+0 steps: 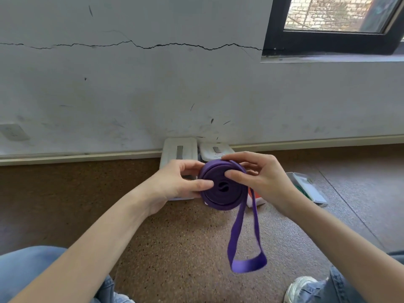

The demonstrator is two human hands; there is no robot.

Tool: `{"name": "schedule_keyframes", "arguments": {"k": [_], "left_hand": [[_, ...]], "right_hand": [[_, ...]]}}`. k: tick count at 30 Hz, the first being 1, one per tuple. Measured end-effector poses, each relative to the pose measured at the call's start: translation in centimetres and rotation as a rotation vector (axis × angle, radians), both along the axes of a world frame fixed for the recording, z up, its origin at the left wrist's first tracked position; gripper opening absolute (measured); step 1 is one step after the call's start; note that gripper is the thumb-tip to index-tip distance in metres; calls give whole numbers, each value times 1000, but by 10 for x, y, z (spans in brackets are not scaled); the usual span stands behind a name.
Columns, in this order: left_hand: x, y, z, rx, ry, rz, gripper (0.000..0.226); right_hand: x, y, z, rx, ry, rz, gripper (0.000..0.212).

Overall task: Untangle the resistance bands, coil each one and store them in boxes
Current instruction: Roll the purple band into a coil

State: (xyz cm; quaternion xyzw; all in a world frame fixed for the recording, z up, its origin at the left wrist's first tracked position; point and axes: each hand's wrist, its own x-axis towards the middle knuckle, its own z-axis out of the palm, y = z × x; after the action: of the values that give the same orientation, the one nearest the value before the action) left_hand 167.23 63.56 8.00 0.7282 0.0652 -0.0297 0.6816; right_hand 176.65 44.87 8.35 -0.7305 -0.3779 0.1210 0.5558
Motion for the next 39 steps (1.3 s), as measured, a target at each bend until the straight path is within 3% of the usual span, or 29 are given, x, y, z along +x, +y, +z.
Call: {"name": "schedule_keyframes", "arguments": {"k": [3, 6, 10, 13, 17, 21, 25, 29, 32, 36, 39], "left_hand": [[2, 7, 5, -81, -54, 69, 39], [4, 16, 10, -241, -100, 165, 35], [5, 14, 6, -289, -80, 177, 34], [2, 15, 4, -159, -34, 81, 39], [1, 9, 1, -124, 61, -33, 47], [2, 8, 0, -98, 23, 47, 45], [7, 8, 4, -214, -37, 150, 43], [12, 7, 4, -366, -28, 210, 48], [14, 9, 5, -266, -23, 141, 45], [13, 12, 4, 205, 19, 2, 42], [8, 6, -2, 169, 32, -101, 43]], "right_hand": [[5, -1, -1, 78, 182, -14, 43], [7, 1, 0, 150, 280, -45, 45], [5, 5, -3, 77, 190, -29, 32], [7, 2, -6, -25, 71, -31, 20], [9, -2, 1, -67, 6, 23, 20], [8, -3, 9, -51, -46, -29, 26], [7, 3, 8, 61, 83, -98, 41], [2, 7, -2, 36, 173, -52, 44], [3, 3, -4, 57, 209, -14, 37], [8, -5, -1, -43, -38, -35, 31], [2, -3, -1, -100, -198, 5, 37]]}}
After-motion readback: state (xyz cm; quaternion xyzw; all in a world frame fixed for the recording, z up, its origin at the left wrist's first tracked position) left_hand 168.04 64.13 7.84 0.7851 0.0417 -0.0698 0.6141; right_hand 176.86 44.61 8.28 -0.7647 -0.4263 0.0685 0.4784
